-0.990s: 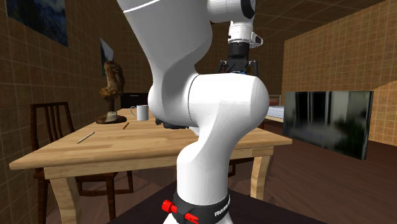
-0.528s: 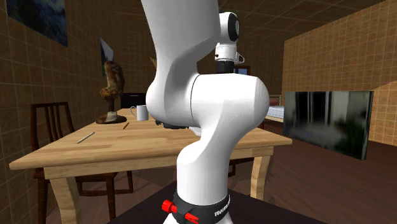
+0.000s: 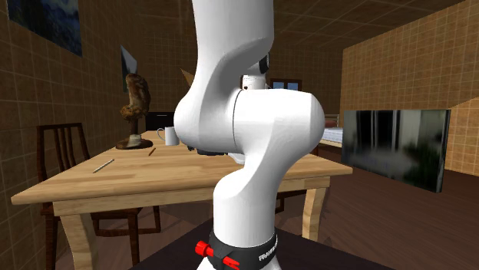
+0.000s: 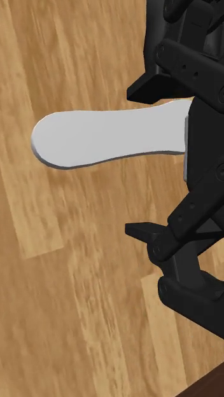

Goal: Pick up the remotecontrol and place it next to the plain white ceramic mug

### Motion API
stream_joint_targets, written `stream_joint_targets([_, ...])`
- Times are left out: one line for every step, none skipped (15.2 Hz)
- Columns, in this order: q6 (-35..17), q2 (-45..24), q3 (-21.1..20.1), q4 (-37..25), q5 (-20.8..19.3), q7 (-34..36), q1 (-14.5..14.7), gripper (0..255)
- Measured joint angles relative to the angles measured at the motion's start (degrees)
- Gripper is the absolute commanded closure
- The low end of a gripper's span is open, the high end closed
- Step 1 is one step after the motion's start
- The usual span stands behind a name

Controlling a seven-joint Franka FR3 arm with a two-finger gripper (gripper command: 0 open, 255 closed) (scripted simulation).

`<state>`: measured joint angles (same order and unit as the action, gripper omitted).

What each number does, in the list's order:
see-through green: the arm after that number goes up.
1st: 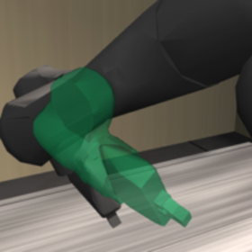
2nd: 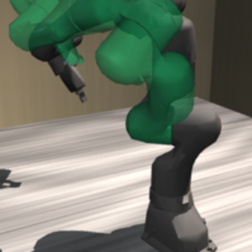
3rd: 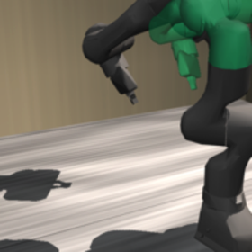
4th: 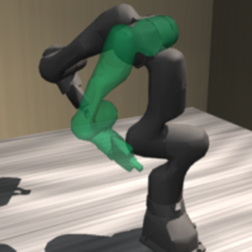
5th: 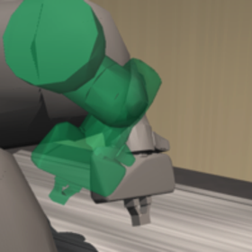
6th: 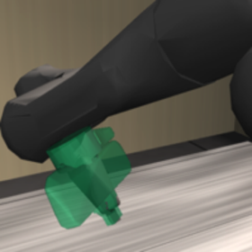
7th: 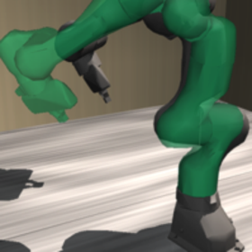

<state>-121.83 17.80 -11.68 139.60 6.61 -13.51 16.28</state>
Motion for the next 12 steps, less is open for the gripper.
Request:
stream_joint_targets([-1.0,-1.2,-0.5,-0.4,-0.2,-0.6,0.5,0])
stream_joint_targets([-2.3,-3.0,-1.3,-0.9,-0.5,-0.7,1.0,0])
stream_joint_targets([-4.0,-5.1,-2.1,-1.3,-0.9,-0.9,1.5,0])
stream_joint_targets([-5.6,-6.7,-3.0,-1.4,-1.2,-0.8,2.2,0])
stream_joint_targets([-6.5,-8.1,-3.6,-1.9,-1.7,-1.2,2.7,0])
stream_joint_targets([-7.7,-9.2,-4.0,-2.0,-1.9,-1.2,2.9,0])
stream_joint_targets([-8.5,-10.1,-4.2,-2.0,-2.2,-1.1,3.0,0])
stream_joint_targets([-9.3,-10.7,-4.2,-1.8,-2.4,-1.2,3.0,0])
stream_joint_targets([-10.3,-11.4,-4.4,-1.6,-2.6,-1.1,3.1,0])
stream_joint_targets([-11.1,-12.1,-4.4,-1.4,-2.8,-1.0,3.0,0])
stream_joint_targets([-11.9,-12.5,-4.5,-1.0,-2.9,-0.9,3.1,0])
stream_joint_targets([-12.7,-13.0,-4.5,-0.8,-3.0,-0.9,3.0,0])
